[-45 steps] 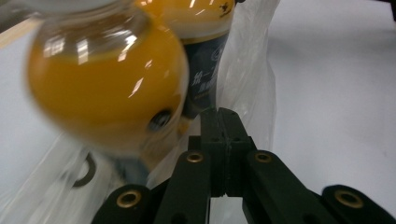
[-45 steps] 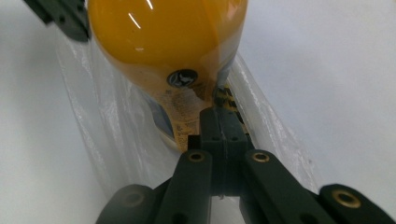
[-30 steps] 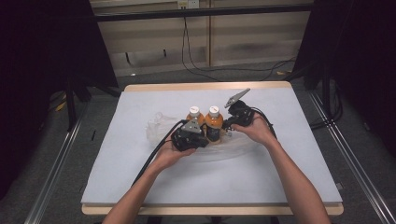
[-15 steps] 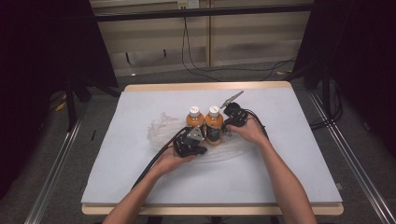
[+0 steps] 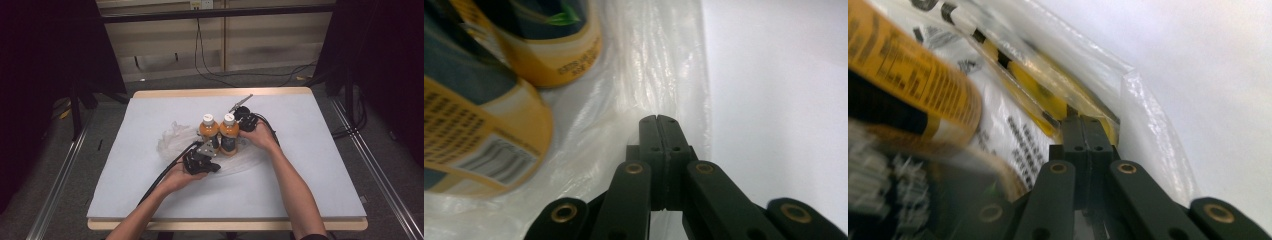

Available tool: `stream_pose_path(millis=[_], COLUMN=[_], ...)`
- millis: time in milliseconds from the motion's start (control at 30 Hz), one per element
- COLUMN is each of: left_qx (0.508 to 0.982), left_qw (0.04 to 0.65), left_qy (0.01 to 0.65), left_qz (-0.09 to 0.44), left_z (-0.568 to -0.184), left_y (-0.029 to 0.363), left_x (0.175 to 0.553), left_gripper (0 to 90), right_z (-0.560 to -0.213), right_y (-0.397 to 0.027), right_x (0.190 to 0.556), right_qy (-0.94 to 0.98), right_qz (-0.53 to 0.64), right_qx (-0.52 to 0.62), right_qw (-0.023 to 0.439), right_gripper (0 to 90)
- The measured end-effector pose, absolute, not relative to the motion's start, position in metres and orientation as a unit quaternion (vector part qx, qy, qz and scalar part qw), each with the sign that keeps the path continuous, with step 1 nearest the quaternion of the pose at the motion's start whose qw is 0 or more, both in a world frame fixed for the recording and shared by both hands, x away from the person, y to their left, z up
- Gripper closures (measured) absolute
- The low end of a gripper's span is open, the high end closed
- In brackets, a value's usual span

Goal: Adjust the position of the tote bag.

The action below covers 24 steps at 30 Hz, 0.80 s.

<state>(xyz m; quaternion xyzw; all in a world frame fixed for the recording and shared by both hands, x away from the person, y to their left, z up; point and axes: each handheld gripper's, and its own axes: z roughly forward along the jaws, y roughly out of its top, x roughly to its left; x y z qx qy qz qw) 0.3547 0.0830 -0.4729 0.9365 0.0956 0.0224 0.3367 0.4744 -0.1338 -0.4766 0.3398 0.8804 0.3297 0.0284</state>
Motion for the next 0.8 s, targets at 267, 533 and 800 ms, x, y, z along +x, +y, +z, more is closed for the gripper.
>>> stream_pose_path(millis=[267, 533, 800], left_qx=[0.938, 0.944, 0.935], left_qw=[0.337, 0.324, 0.348], left_qy=[0.074, 0.06, 0.067], left_qz=[0.02, 0.019, 0.002], left_z=[-0.473, -0.47, -0.474], left_y=[0.081, 0.082, 0.086], left_x=[0.338, 0.332, 0.329], left_gripper=[90.0, 90.0, 90.0], right_z=[-0.476, -0.475, -0.478], right_y=[-0.126, -0.119, -0.124], right_x=[0.486, 0.497, 0.505], right_qy=[0.879, 0.881, 0.872], right_qz=[0.322, 0.314, 0.325], right_qx=[0.35, 0.353, 0.363], right_qw=[0.038, 0.038, 0.034], right_gripper=[90.0, 90.0, 90.0])
